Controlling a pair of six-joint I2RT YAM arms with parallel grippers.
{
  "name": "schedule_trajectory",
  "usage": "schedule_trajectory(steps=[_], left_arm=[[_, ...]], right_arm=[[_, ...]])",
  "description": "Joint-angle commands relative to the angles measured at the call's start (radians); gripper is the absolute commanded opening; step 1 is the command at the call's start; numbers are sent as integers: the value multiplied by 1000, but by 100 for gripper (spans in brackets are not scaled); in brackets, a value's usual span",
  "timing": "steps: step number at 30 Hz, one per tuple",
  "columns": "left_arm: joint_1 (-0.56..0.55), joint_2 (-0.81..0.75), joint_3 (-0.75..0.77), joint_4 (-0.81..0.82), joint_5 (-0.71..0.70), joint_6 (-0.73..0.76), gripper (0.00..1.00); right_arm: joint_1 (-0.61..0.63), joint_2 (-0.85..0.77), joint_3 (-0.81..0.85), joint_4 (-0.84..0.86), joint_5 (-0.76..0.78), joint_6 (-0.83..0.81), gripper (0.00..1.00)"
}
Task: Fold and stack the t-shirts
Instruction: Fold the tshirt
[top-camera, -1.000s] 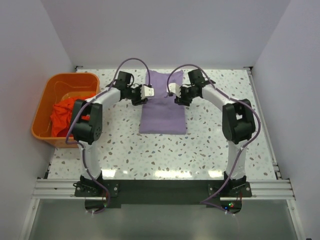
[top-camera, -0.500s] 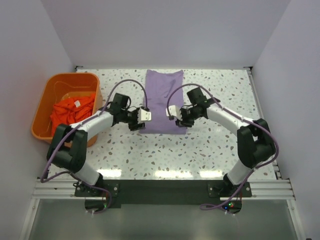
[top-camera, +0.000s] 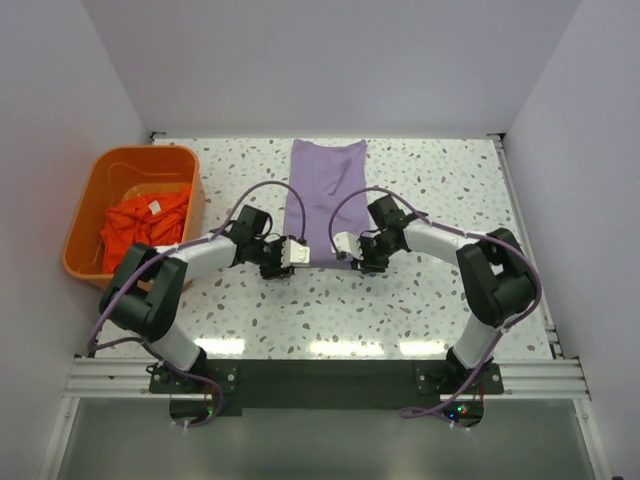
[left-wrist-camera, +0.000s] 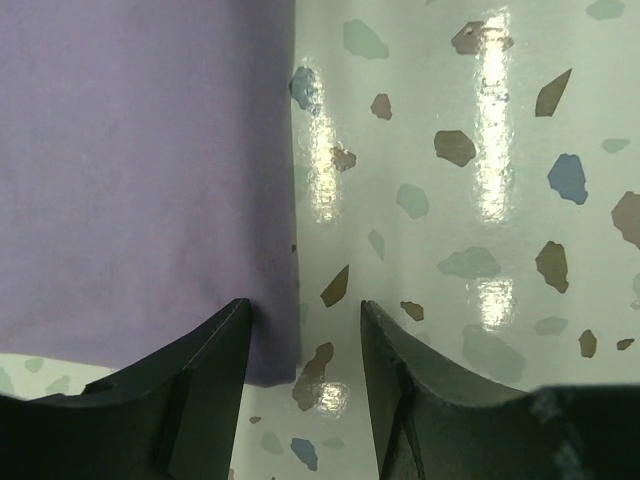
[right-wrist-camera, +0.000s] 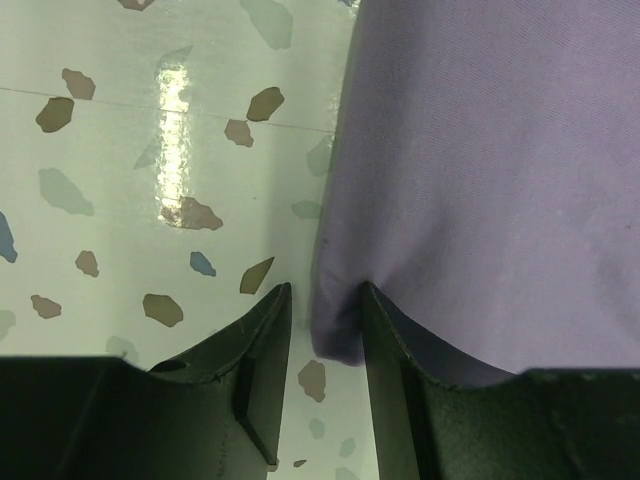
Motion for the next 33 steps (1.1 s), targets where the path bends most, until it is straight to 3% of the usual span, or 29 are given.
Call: schedule_trajectory(steps=[1, 5, 8, 9, 11, 13, 24, 33], left_arm=[[-3, 24, -10, 40, -31, 32, 52], [-3, 41, -1, 31, -36, 39, 43], [-3, 52, 13, 13, -31, 47, 21], [-3, 53, 16, 10, -31, 45, 16], [-3, 46, 25, -1, -30, 48, 5], [-1, 27, 41, -4, -30, 44, 0], [71, -46, 234, -79, 33, -39, 0], [82, -115, 314, -205, 58, 31, 0]], right_arm=[[-1, 35, -1, 36, 53, -25, 38], [1, 29, -22, 51, 70, -32, 29], [1, 20, -34, 54, 74, -28, 13], [1, 20, -31, 52, 74, -26, 1], [1, 8, -21, 63, 79, 1, 0], [-1, -8, 9, 57, 76, 35, 0], [-41, -101, 202, -35, 18, 132, 0], [-51, -166, 262, -121, 16, 121, 0]])
